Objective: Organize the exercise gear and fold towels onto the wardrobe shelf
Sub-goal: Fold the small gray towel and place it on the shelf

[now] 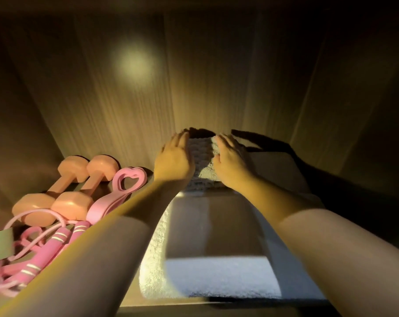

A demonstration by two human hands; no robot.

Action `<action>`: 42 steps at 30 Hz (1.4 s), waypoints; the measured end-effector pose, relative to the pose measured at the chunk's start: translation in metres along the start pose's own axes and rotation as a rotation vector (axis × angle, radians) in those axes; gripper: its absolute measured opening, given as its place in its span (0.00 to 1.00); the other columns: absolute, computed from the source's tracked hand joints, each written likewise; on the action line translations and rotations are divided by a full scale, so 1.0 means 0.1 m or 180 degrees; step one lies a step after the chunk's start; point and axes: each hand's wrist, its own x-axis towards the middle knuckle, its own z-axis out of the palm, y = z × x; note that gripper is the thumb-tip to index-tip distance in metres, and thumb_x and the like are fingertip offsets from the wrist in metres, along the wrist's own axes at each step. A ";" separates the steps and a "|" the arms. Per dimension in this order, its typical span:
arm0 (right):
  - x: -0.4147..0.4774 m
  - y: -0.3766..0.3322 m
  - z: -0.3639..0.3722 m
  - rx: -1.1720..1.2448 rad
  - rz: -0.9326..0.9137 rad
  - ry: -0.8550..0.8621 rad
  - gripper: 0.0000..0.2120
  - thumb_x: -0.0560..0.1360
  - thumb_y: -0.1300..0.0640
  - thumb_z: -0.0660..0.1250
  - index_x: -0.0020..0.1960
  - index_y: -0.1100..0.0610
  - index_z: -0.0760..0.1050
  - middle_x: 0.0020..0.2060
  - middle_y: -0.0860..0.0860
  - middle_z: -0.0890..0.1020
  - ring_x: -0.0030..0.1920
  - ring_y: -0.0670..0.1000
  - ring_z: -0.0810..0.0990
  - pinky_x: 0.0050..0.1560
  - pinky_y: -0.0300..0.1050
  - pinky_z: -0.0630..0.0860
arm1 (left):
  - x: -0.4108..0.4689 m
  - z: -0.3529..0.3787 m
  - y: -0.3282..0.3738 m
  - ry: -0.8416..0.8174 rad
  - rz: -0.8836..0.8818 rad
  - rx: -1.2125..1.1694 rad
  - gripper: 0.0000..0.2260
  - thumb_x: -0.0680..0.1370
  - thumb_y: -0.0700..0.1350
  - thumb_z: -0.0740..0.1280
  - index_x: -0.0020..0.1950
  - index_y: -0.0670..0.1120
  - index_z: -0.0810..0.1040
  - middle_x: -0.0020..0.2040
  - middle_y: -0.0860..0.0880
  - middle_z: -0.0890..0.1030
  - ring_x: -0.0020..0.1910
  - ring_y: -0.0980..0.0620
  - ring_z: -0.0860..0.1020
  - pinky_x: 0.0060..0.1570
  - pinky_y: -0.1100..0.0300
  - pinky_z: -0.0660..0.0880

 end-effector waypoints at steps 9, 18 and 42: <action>0.00 0.08 0.36 -0.0381 -0.0039 -0.1421 0.27 0.85 0.50 0.45 0.80 0.59 0.43 0.79 0.54 0.42 0.79 0.52 0.40 0.77 0.57 0.42 | -0.15 0.34 -0.12 -0.1445 -0.0169 0.0400 0.27 0.84 0.54 0.46 0.80 0.45 0.45 0.81 0.48 0.44 0.79 0.52 0.42 0.76 0.50 0.42; 0.00 0.07 0.38 -0.0692 0.0383 -0.1476 0.28 0.84 0.46 0.41 0.80 0.55 0.40 0.79 0.49 0.39 0.79 0.52 0.41 0.73 0.67 0.38 | -0.10 0.42 -0.13 -0.1513 -0.0643 0.0340 0.32 0.82 0.58 0.49 0.80 0.44 0.47 0.80 0.44 0.44 0.79 0.45 0.42 0.76 0.44 0.44; -2.02 -0.62 -1.54 -0.0826 -0.0043 -0.1387 0.30 0.82 0.39 0.47 0.80 0.47 0.46 0.79 0.49 0.54 0.78 0.54 0.52 0.74 0.65 0.43 | -2.08 -1.45 0.86 -0.1077 -0.0661 0.0181 0.28 0.83 0.59 0.48 0.80 0.48 0.51 0.81 0.47 0.46 0.79 0.48 0.43 0.76 0.42 0.46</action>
